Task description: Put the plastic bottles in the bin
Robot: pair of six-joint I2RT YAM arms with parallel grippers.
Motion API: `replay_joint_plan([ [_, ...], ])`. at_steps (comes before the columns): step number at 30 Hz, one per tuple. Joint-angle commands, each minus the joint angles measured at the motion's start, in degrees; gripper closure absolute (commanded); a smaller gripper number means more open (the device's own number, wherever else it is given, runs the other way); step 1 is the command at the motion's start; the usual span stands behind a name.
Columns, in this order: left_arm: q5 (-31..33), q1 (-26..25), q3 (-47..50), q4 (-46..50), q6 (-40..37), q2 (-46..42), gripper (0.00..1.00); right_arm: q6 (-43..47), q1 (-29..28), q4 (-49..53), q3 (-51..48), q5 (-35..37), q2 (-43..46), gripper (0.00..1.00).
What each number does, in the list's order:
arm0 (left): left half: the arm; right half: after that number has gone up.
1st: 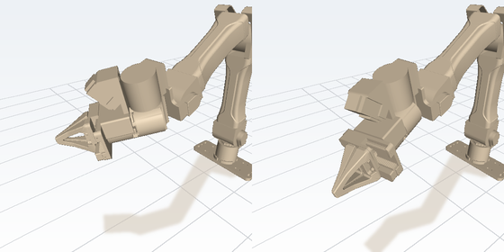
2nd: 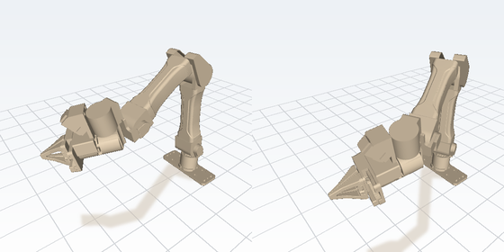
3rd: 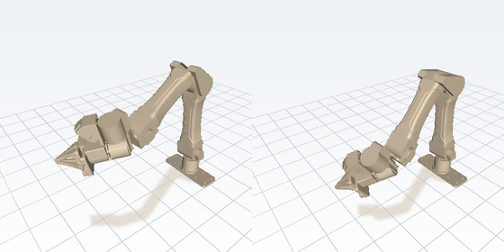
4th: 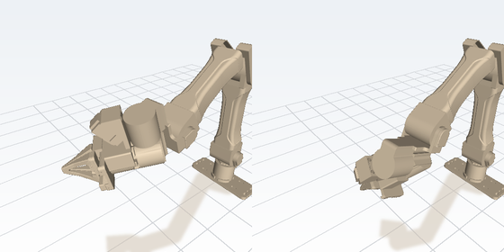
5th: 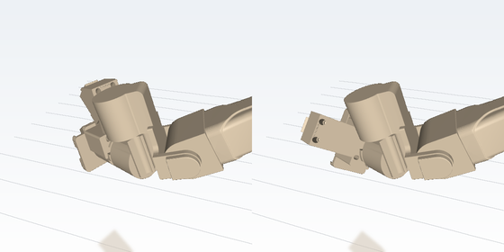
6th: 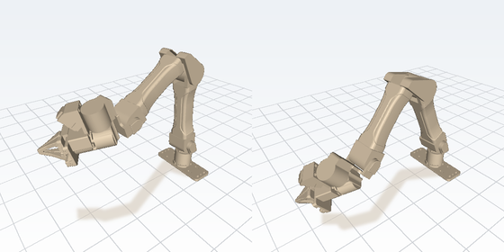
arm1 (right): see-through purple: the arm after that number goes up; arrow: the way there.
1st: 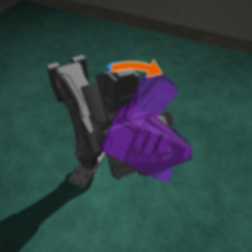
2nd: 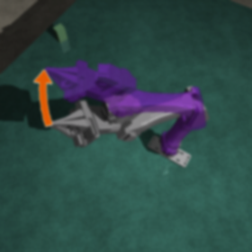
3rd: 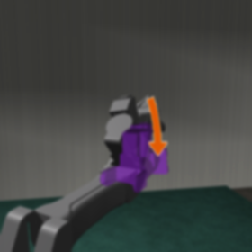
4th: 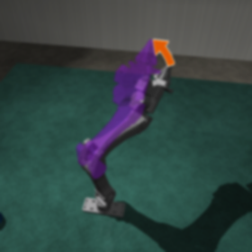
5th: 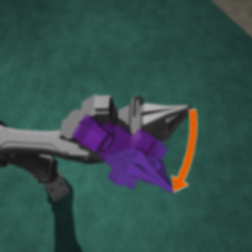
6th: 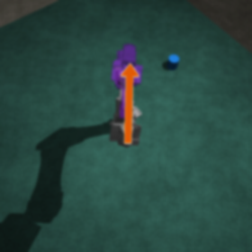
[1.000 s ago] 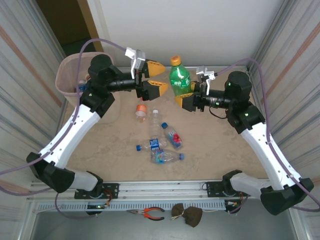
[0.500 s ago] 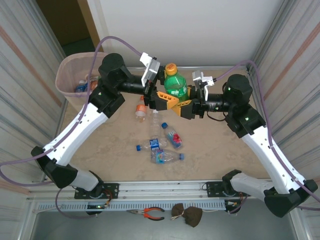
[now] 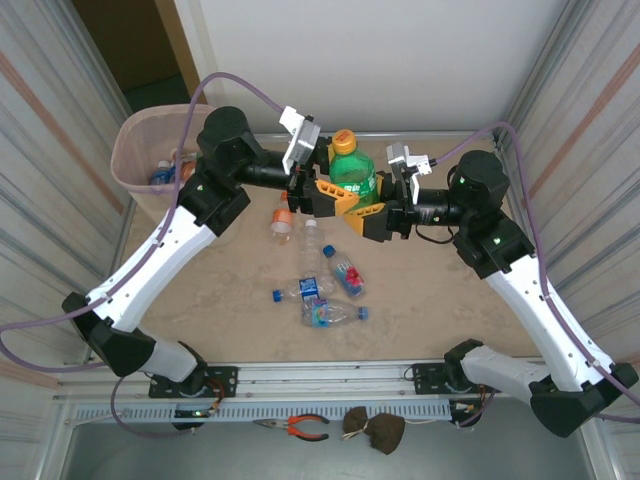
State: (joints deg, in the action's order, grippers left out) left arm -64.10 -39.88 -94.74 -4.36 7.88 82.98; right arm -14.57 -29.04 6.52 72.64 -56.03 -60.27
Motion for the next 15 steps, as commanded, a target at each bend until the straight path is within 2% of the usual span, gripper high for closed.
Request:
replay_joint_plan([
  [1,-1.1,-0.5,-0.5,-0.8,-1.0,-0.9,0.43,0.6,-0.4,0.4,2.3,1.4,1.5,0.41],
  [8,6.3,0.2,-1.0,7.2,-6.2,-2.2,0.43,3.0,-0.5,3.5,2.3,5.1,2.4,0.20],
  [15,17.8,2.7,-0.1,15.3,-11.2,-5.8,0.43,7.0,-0.5,9.9,2.4,15.6,5.2,0.15],
])
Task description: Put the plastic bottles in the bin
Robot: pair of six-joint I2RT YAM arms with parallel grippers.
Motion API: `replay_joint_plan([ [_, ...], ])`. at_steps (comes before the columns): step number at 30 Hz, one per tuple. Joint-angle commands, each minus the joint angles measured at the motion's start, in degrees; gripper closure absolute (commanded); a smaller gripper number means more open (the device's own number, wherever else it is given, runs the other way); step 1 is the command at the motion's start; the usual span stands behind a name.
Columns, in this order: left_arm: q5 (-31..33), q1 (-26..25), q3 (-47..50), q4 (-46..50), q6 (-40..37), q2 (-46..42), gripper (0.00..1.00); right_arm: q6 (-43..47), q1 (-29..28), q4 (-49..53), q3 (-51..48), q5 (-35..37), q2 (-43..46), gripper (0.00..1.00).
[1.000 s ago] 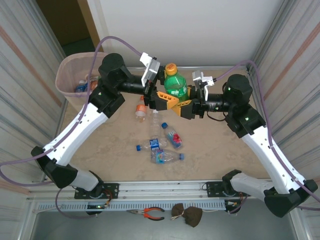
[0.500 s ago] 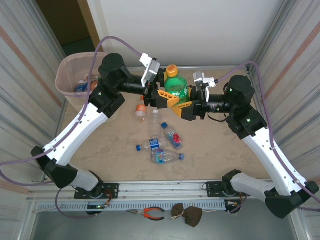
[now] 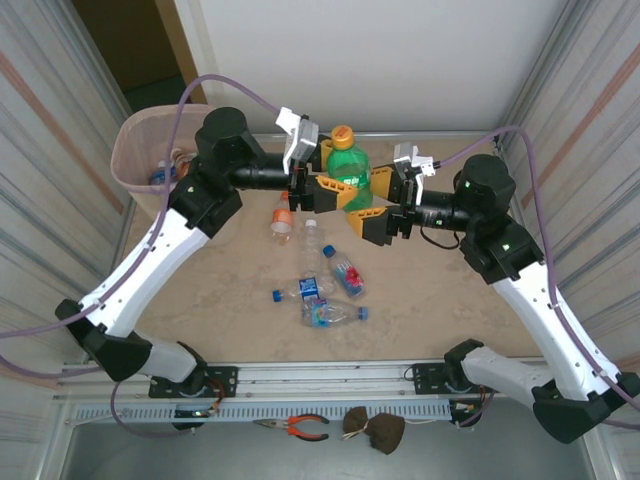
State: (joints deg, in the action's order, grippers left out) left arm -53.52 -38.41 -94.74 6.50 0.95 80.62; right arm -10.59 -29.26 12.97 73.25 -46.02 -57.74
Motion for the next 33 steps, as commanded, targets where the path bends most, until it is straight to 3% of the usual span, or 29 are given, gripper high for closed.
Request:
replay_joint_plan([
  [1,9.1,1.7,-0.2,5.8,-5.0,-3.9,0.43,3.6,-0.3,4.1,1.7,6.8,3.0,0.15],
  [9,34.7,4.4,-5.7,22.6,-13.3,-6.1,0.43,5.9,-0.2,7.5,2.3,11.6,4.0,0.16],
  [14,46.2,10.2,-11.6,31.9,-14.9,-5.5,0.43,6.5,-0.2,8.5,3.0,11.7,3.7,0.18],
  [26,47.2,36.8,-16.7,44.5,-15.6,-3.0,0.43,6.5,-0.2,9.0,4.3,11.3,2.6,0.19],
  [29,47.1,41.8,-16.3,44.9,-15.9,-1.8,0.43,6.5,-0.2,9.2,4.5,11.0,2.4,0.19],
  [33,49.5,44.4,-16.0,45.2,-17.4,1.3,0.43,6.6,-0.2,9.2,4.4,10.5,2.1,0.19],
])
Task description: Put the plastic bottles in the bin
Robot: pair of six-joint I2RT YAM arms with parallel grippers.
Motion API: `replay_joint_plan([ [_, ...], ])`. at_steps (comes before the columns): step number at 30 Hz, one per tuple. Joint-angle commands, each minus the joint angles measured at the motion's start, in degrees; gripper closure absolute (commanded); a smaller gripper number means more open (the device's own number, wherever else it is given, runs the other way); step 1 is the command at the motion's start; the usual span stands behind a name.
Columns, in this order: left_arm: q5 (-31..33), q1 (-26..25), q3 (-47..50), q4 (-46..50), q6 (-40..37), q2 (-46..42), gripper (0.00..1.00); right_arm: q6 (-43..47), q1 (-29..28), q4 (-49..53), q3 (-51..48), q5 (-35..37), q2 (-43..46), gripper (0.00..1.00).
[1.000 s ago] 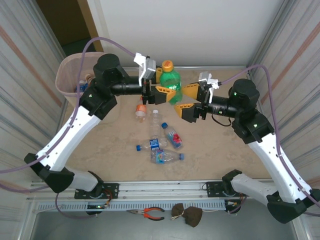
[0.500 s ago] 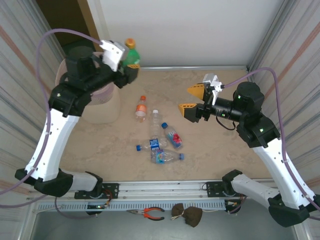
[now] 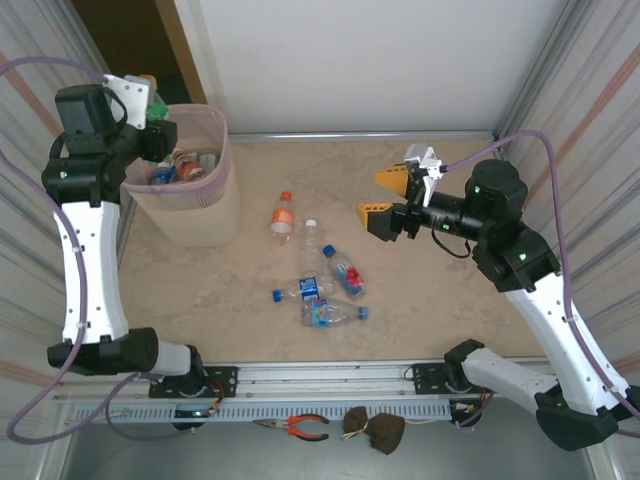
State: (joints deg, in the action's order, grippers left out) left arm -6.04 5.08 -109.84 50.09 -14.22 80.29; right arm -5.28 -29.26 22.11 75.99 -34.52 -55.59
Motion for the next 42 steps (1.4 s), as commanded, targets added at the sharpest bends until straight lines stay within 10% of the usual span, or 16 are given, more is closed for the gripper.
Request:
replay_joint_plan([
  [1,3.9,0.9,-1.1,2.1,-2.7,2.9,0.43,1.2,-0.2,0.2,1.6,-1.1,-0.1,0.19],
  [10,12.9,2.5,-4.8,7.0,-4.7,13.6,0.44,2.0,-0.2,0.8,0.2,-0.5,1.2,0.19],
  [42,-0.9,9.0,-7.1,20.9,-0.2,37.7,0.34,2.3,0.2,0.7,0.2,-2.4,-0.1,0.20],
])
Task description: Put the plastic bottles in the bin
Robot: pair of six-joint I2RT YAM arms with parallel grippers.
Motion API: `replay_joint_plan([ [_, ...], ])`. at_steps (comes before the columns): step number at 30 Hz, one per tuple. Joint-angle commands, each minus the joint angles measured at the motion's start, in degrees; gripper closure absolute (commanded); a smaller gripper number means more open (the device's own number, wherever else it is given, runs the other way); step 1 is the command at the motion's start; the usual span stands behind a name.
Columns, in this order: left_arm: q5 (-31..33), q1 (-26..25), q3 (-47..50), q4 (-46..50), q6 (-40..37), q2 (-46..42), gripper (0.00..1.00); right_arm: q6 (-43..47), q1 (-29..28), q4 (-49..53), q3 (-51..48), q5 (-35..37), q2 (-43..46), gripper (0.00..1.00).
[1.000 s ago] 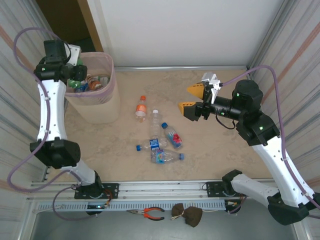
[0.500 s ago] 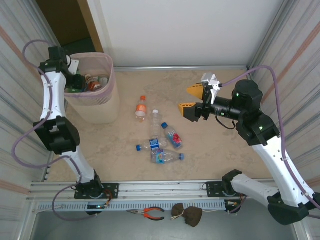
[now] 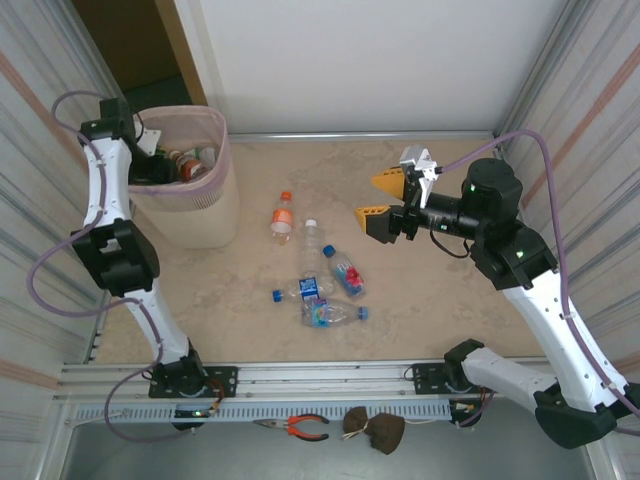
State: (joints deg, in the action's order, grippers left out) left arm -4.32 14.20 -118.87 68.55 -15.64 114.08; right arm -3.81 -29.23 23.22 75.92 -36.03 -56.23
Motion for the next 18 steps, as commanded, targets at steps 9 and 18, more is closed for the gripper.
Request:
replay_joint_plan([
  [9,-2.6,-0.2,0.4,0.7,1.9,-2.3,0.24,0.7,0.1,-0.6,1.0,-1.0,0.3,0.20],
  [18,-3.6,-0.5,-2.1,0.3,3.1,-7.0,0.19,0.2,0.1,-0.7,1.1,-1.0,1.0,0.20],
])
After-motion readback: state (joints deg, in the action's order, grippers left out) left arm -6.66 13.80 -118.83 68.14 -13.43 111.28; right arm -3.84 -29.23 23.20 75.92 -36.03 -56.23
